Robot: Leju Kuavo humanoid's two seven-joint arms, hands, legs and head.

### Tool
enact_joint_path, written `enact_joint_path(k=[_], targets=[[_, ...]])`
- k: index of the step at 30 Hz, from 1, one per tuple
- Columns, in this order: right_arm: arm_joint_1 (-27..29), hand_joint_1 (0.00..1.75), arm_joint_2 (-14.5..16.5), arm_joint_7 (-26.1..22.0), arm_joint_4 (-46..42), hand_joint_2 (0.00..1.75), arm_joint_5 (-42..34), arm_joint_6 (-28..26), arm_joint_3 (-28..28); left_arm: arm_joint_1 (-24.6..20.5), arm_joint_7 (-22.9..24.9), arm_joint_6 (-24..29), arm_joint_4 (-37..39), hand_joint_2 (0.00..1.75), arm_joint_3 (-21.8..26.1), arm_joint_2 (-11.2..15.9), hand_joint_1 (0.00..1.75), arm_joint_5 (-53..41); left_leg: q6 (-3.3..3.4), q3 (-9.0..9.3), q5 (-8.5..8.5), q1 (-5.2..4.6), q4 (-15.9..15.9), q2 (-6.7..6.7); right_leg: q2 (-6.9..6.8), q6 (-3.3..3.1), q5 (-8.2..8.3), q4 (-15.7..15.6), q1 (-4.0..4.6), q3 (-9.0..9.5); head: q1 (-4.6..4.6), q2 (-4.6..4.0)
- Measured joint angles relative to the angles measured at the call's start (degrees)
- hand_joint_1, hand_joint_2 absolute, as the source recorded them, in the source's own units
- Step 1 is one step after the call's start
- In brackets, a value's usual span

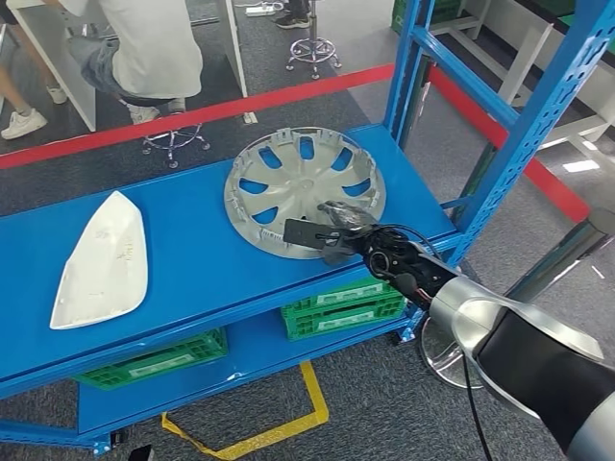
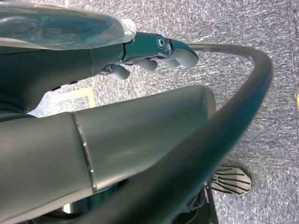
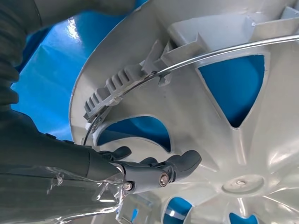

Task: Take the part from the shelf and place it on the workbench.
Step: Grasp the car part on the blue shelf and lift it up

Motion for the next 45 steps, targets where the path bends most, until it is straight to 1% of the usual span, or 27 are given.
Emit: enact_joint_path(k=[1,2,4,5,6,8,9,18,22,30,39,42,45], targets=[[0.00,0.52,-0.07,0.02,0.03,1.75,-0.11,0.07,0.00,-0.02,0.01,-0.01,0.00,0.00,-0.09,0.00,0.00,0.00,0.00,0.00,0.00,0.00,0.00,0.00,0.00,0.00,0.00,0.00,0.00,0.00,0.00,0.00],[0.00,0.69,-0.14,0.04,0.05,1.75,-0.23,0.15,0.01,-0.03,0.01,-0.01,0.00,0.00,-0.18,0.00,0.00,0.00,0.00,0.00,0.00,0.00,0.00,0.00,0.00,0.00,0.00,0.00,0.00,0.00,0.00,0.00],[0.00,1.20,-0.25,0.07,0.06,1.75,-0.40,0.36,0.03,-0.06,0.02,-0.03,0.00,0.00,-0.31,0.00,0.00,0.00,0.00,0.01,0.00,0.00,0.00,0.00,0.00,0.00,0.00,0.00,0.00,0.01,0.00,0.00],[-0.02,1.42,-0.28,0.07,0.06,1.75,-0.50,0.43,0.04,-0.07,0.02,-0.05,0.00,0.00,-0.36,0.00,0.00,0.01,0.00,0.01,0.00,0.00,0.00,0.00,0.01,0.00,0.00,0.00,0.00,0.01,0.00,0.00],[-0.04,1.58,-0.31,0.07,0.06,1.75,-0.57,0.49,0.05,-0.08,0.02,-0.07,0.00,0.00,-0.42,0.00,0.00,0.01,0.00,0.02,0.00,0.00,0.00,0.00,0.01,0.00,0.00,0.00,0.00,0.02,0.00,0.00],[-0.15,1.70,-0.34,0.07,0.06,1.75,-0.69,0.52,0.07,-0.09,0.02,-0.11,0.00,0.00,-0.61,0.00,0.00,0.02,0.00,0.03,0.00,0.00,0.00,0.00,-0.01,0.00,0.00,0.00,0.00,0.04,0.00,0.00],[-0.22,1.73,-0.35,0.07,0.06,1.75,-0.72,0.54,0.07,-0.09,0.02,-0.14,0.00,0.00,-0.71,0.00,0.00,0.02,0.00,0.03,0.00,0.00,0.00,0.00,-0.01,0.00,0.00,0.00,0.00,0.04,0.00,0.00],[-0.32,1.74,-0.41,0.10,0.06,1.75,-0.76,0.64,0.15,-0.11,0.02,-0.37,0.00,0.00,-1.16,0.00,0.00,0.03,0.00,0.03,0.00,0.00,0.03,-0.01,-0.02,0.00,0.00,0.00,0.00,0.06,0.01,0.00],[-0.32,1.75,-0.43,0.04,0.05,1.75,-0.80,0.64,0.15,-0.13,-0.33,-1.71,0.00,1.75,-1.18,0.03,0.00,0.64,0.00,0.03,0.00,0.00,0.03,0.00,-0.01,0.00,0.00,0.00,0.00,0.06,0.01,0.00],[-0.32,1.75,-0.61,-0.22,0.04,1.75,-1.10,0.57,0.21,-0.14,-1.48,-3.85,0.00,1.75,-1.18,0.31,0.00,1.84,0.00,0.03,0.00,-0.01,0.03,0.00,-0.01,0.00,0.00,0.00,0.00,0.06,0.00,0.00],[-0.31,1.75,-0.87,-0.92,-0.11,1.75,-1.49,0.19,0.22,-0.22,-1.60,-4.76,0.00,1.75,-1.17,0.40,0.00,2.50,0.00,0.02,0.00,0.00,0.04,0.00,-0.01,0.00,0.00,0.00,0.00,0.05,0.00,0.00],[-0.25,1.75,-0.94,-2.64,-0.70,1.75,-2.87,-1.40,0.15,-0.23,-1.98,-4.12,0.00,1.75,-1.17,0.52,0.00,3.22,0.00,0.02,0.00,0.00,0.04,0.00,0.00,0.00,0.00,0.00,0.00,0.05,0.00,0.00],[0.17,1.75,-0.98,-6.78,-2.03,1.75,-5.68,-4.69,-0.45,-0.23,-2.06,-2.95,0.00,1.75,-1.18,0.59,0.00,4.12,0.00,0.02,0.00,0.00,0.04,0.00,-0.01,0.00,0.00,0.01,0.00,0.05,0.01,0.00]])
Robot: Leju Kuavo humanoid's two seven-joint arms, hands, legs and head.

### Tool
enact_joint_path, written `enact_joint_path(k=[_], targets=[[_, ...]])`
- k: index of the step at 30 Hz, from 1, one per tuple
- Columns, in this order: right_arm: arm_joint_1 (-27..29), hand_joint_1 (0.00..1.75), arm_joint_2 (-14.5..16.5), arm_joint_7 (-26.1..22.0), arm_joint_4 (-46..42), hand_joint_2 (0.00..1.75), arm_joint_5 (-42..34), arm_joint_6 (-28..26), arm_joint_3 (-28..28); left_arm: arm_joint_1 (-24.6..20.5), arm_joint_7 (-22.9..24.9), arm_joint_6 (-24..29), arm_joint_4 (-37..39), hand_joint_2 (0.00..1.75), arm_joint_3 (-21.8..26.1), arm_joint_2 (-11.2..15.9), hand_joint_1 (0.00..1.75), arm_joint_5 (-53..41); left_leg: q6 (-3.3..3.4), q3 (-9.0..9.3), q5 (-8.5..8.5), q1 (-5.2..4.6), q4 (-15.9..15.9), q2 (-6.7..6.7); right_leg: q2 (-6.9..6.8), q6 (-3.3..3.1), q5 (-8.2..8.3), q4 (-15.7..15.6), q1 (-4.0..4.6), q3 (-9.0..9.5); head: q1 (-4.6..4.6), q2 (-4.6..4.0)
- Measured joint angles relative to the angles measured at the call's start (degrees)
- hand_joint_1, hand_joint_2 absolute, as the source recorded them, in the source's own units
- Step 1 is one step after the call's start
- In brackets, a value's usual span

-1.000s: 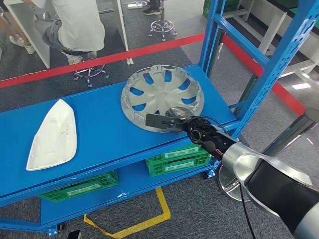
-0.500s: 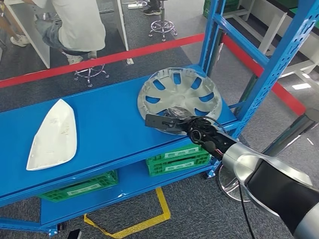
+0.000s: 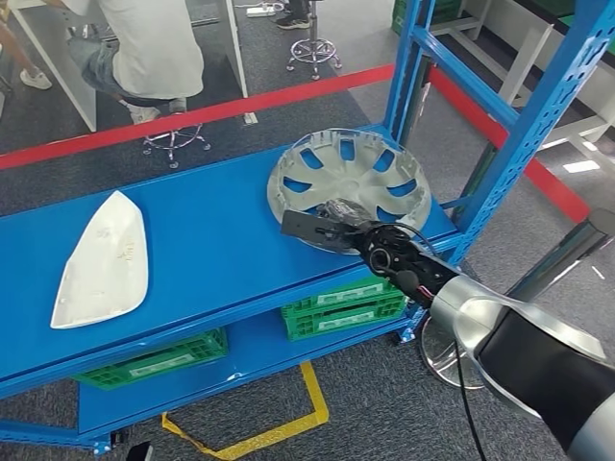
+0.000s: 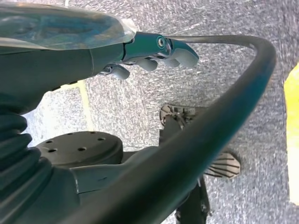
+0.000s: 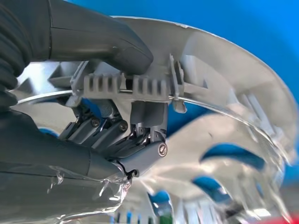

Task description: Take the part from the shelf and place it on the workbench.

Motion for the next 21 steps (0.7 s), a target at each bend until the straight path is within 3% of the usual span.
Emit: enact_joint_path(k=[4,7,21], targets=[[1.25,1.75,-0.13,-7.48,-3.85,1.75,-6.78,-5.09,-2.45,0.04,-0.13,1.06,0.00,1.75,0.00,0.06,0.00,0.78,0.00,-0.01,0.00,0.00,0.00,0.07,0.11,0.00,0.00,0.01,0.00,-0.02,0.01,0.00],[2.04,1.75,-0.26,-10.36,-7.98,1.75,-11.03,-7.47,-4.42,0.04,-0.22,1.60,0.00,1.75,0.00,0.05,0.00,1.29,-0.01,0.00,-0.01,0.00,0.00,0.14,0.17,0.00,0.00,0.00,0.00,-0.03,-0.01,0.00],[6.95,1.75,-2.16,-15.57,-33.44,1.75,-18.27,-12.65,-10.74,0.83,-1.04,2.45,0.02,1.75,0.00,0.07,0.00,2.55,-0.01,-0.11,-0.01,0.01,0.00,0.12,0.10,0.00,0.00,0.00,0.01,-0.15,-0.03,0.00]])
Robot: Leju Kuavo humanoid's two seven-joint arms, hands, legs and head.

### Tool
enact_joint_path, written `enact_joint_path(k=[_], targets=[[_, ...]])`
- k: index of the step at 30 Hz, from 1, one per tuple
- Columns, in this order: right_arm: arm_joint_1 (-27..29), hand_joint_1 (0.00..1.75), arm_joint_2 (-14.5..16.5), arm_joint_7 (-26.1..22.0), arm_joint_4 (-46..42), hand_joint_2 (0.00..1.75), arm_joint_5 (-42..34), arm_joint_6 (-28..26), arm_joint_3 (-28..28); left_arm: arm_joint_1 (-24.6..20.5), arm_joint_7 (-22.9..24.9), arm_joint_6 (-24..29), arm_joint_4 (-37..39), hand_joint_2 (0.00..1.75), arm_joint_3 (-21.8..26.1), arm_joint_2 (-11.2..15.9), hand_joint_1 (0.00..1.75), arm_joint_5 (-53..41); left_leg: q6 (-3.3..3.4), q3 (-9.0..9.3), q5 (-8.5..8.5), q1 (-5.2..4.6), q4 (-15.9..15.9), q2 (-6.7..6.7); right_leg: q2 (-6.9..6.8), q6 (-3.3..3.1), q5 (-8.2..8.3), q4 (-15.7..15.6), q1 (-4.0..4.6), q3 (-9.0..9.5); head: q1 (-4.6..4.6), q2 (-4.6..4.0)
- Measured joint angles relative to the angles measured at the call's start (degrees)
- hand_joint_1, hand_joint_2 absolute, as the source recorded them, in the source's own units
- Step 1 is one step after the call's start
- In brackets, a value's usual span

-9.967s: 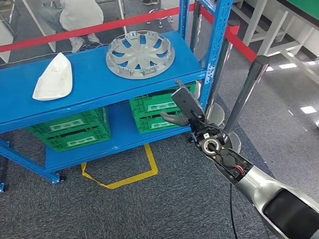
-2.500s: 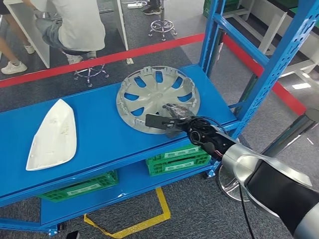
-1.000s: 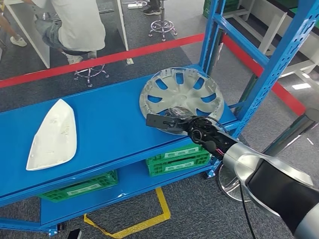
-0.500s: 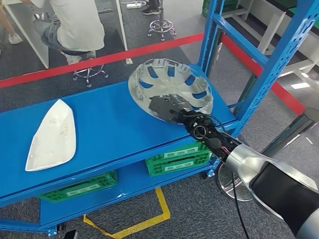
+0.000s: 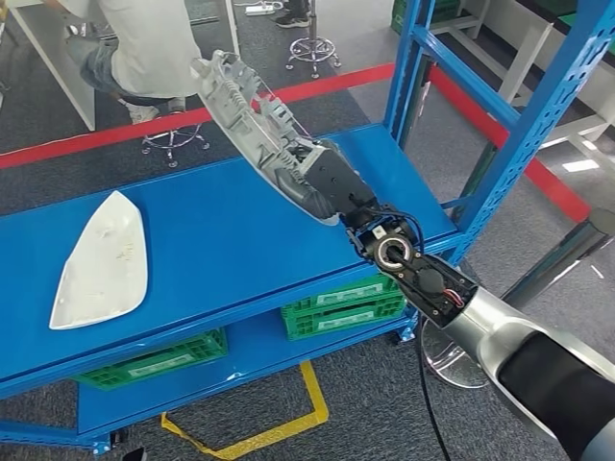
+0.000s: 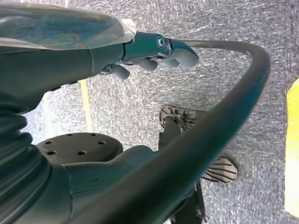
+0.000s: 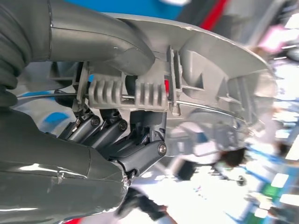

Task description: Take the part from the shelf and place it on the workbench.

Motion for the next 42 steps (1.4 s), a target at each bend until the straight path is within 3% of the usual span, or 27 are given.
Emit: enact_joint_path(k=[5,12,20,32,42], targets=[[2.72,1.75,-0.47,-3.49,-7.58,1.75,-5.47,3.16,-1.43,0.10,-0.09,0.10,0.00,1.75,-0.02,0.05,0.00,0.25,0.00,0.00,0.00,0.00,0.00,0.01,0.02,0.00,0.00,0.00,0.00,0.00,-0.01,0.00],[8.02,1.75,-0.53,-10.75,-15.26,1.75,-15.50,16.06,-1.89,0.07,-0.09,0.61,0.00,1.75,-0.02,0.07,0.00,0.86,0.00,-0.01,-0.01,0.00,-0.01,0.01,0.02,0.00,0.00,-0.01,0.00,0.01,-0.02,0.00],[10.99,1.75,-0.01,-12.45,-19.35,1.75,-16.64,20.86,-0.72,0.08,-0.66,0.98,0.00,1.75,-0.02,0.07,0.00,1.63,0.00,-0.02,0.00,0.01,-0.02,-0.02,-0.04,0.00,0.00,0.00,0.00,0.09,-0.03,0.00],[13.16,1.75,1.27,-12.18,-20.77,1.75,-15.07,21.50,1.33,0.11,-0.86,1.33,0.00,1.75,-0.02,0.13,0.00,2.17,0.00,-0.01,0.00,0.01,-0.03,-0.02,-0.04,0.00,0.00,-0.01,-0.01,0.09,-0.05,0.00],[15.63,1.75,3.40,-17.52,-21.60,1.75,-16.08,28.90,3.33,0.56,-1.30,1.81,0.00,1.75,-0.02,0.21,0.00,3.10,0.00,-0.01,0.00,0.01,-0.04,-0.02,-0.04,0.00,-0.01,-0.01,0.00,0.09,-0.07,0.00]])
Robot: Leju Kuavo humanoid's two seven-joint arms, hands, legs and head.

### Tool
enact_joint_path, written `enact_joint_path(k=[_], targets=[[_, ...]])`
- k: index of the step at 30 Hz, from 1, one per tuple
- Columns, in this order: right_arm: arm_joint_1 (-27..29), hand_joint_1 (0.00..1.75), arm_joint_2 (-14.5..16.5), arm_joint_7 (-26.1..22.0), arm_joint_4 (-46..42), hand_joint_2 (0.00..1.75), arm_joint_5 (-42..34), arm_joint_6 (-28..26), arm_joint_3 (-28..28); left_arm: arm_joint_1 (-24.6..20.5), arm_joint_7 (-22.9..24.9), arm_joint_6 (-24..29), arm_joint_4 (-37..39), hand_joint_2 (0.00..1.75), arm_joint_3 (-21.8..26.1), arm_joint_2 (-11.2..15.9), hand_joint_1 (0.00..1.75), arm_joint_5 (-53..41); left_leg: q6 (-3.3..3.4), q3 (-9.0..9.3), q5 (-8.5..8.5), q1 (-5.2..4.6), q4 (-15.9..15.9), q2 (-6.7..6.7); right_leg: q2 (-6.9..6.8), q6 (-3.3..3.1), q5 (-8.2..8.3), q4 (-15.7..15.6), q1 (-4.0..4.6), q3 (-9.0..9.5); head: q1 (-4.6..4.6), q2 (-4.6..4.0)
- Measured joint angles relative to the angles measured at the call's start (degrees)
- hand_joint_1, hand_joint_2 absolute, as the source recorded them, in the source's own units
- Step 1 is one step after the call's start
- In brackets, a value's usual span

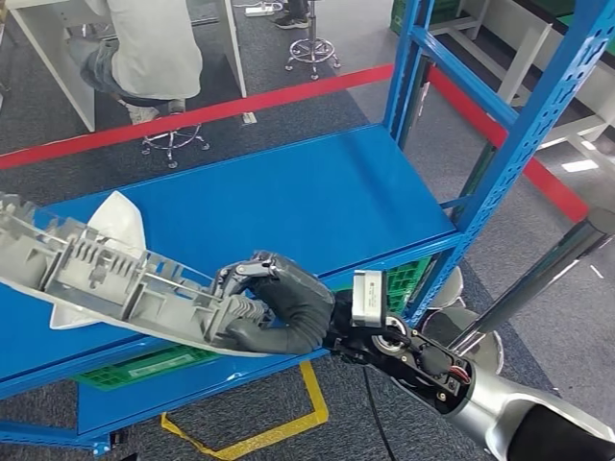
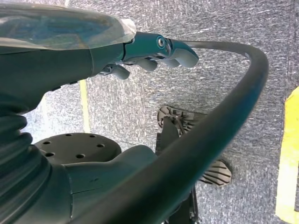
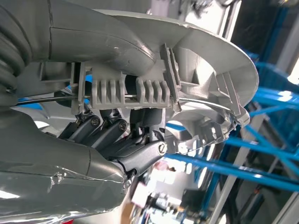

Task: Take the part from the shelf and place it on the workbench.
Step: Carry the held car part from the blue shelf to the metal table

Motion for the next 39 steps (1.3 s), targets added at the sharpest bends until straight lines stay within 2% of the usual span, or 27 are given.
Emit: enact_joint_path(k=[15,19,22,23,24,26,27,28,29,31,32,33,34,37,38,39], targets=[[1.93,1.75,0.62,-0.20,0.56,1.75,-0.48,0.41,0.25,0.75,-0.15,0.48,0.02,1.75,0.00,0.45,0.00,0.83,0.10,-0.12,-0.06,-0.19,0.36,-0.06,-0.03,0.09,0.06,-0.06,-0.09,0.03,-0.02,0.00],[2.69,1.75,0.62,0.03,0.57,1.75,-0.11,0.33,0.08,1.07,-0.14,0.49,0.02,1.75,0.00,0.55,0.00,0.97,0.29,-0.35,-0.12,-0.31,0.68,-0.06,-0.03,0.39,0.22,-0.09,-0.15,0.03,-0.02,0.00],[2.77,1.75,0.68,0.37,0.53,1.75,0.37,0.47,-0.03,1.17,-0.18,0.50,0.02,1.75,0.00,0.56,0.00,1.16,0.89,-0.14,0.35,0.06,0.10,0.06,-0.09,0.92,0.05,0.06,-0.06,-0.30,-0.04,0.00],[2.80,1.75,0.69,0.49,0.52,1.75,0.56,0.57,-0.10,1.18,-0.20,0.50,0.02,1.75,0.01,0.54,0.00,1.23,1.15,0.04,0.59,0.32,-0.26,0.16,-0.16,1.16,-0.72,1.31,-0.02,-0.94,0.05,0.00],[2.86,1.75,0.71,0.59,0.51,1.75,0.70,0.64,-0.16,1.19,-0.22,0.50,0.02,1.75,0.01,0.51,0.00,1.31,1.34,0.22,0.77,0.59,-0.56,0.25,-0.25,1.41,-2.11,3.94,-0.02,-2.20,0.20,0.00],[3.15,1.75,0.71,0.65,0.52,1.75,0.82,0.74,-0.22,1.26,-0.23,0.50,0.02,1.75,0.02,0.49,0.00,1.38,1.44,0.32,0.77,0.69,-0.62,0.34,-0.39,1.88,-5.52,12.24,-0.34,-6.01,0.49,0.00],[3.35,1.75,0.71,0.68,0.53,1.75,0.84,0.76,-0.23,1.32,-0.23,0.50,0.02,1.75,0.02,0.47,0.00,1.40,1.40,0.40,0.67,0.73,-0.59,0.33,-0.45,2.08,-6.52,15.89,-0.54,-7.83,0.56,0.00],[3.52,1.75,0.71,0.70,0.53,1.75,0.85,0.77,-0.24,1.38,-0.23,0.50,0.02,1.75,0.02,0.43,0.00,1.40,1.29,0.57,0.49,0.80,-0.56,0.30,-0.50,2.26,-6.47,17.64,-0.74,-8.82,0.59,0.00],[3.62,1.75,0.71,0.73,0.54,1.75,0.86,0.78,-0.25,1.46,-0.23,0.50,0.02,1.75,0.02,0.39,0.00,1.40,1.08,0.88,0.22,0.91,-0.51,0.22,-0.55,2.40,-5.20,16.93,-0.92,-8.65,0.63,0.00],[3.69,1.75,0.71,0.78,0.56,1.75,0.87,0.77,-0.32,1.59,-0.23,0.50,0.02,1.75,0.02,0.32,0.00,1.40,0.44,1.84,-0.72,1.23,-0.32,0.01,-0.57,2.64,-0.88,9.88,-1.17,-5.45,0.71,0.00],[3.71,1.75,0.71,0.80,0.59,1.75,0.87,0.77,-0.38,1.54,-0.23,0.51,0.03,1.75,0.02,0.33,0.00,1.40,0.06,2.12,-1.21,1.29,-0.07,-0.07,-0.49,2.63,0.58,6.44,-1.14,-3.67,0.70,0.00],[3.72,1.75,0.72,0.80,0.62,1.75,0.88,0.78,-0.43,1.50,-0.23,0.51,0.04,1.75,0.02,0.36,0.00,1.40,-0.34,2.08,-1.54,1.29,0.24,-0.13,-0.40,2.46,1.04,3.97,-1.05,-2.33,0.70,0.00],[3.73,1.75,0.74,0.81,0.65,1.75,0.88,0.79,-0.46,1.41,-0.23,0.52,0.05,1.75,0.02,0.37,0.00,1.40,-0.68,1.75,-1.70,1.25,0.50,-0.15,-0.32,2.14,0.49,3.09,-0.87,-1.82,0.64,0.00],[3.71,1.75,0.86,0.85,0.65,1.75,0.90,0.79,-0.51,1.31,-0.23,0.53,0.07,1.75,0.02,0.39,0.00,1.40,-1.45,1.08,-2.03,1.21,1.23,-0.03,-0.23,0.80,-0.71,2.13,-0.81,-1.32,0.47,0.00],[3.70,1.75,0.90,0.87,0.65,1.75,0.91,0.76,-0.56,1.29,-0.23,0.54,0.08,1.75,0.02,0.41,0.00,1.40,-1.72,0.52,-2.66,1.24,2.55,0.07,-0.25,0.43,-0.93,1.87,-0.94,-1.02,0.25,0.00],[3.68,1.75,0.93,0.90,0.65,1.75,0.91,0.75,-0.62,1.23,-0.23,0.55,0.08,1.75,0.02,0.42,0.00,1.40,-2.01,-0.81,-3.77,1.26,5.11,0.14,-0.35,0.12,-1.11,1.61,-1.07,-0.69,-0.01,0.00]])
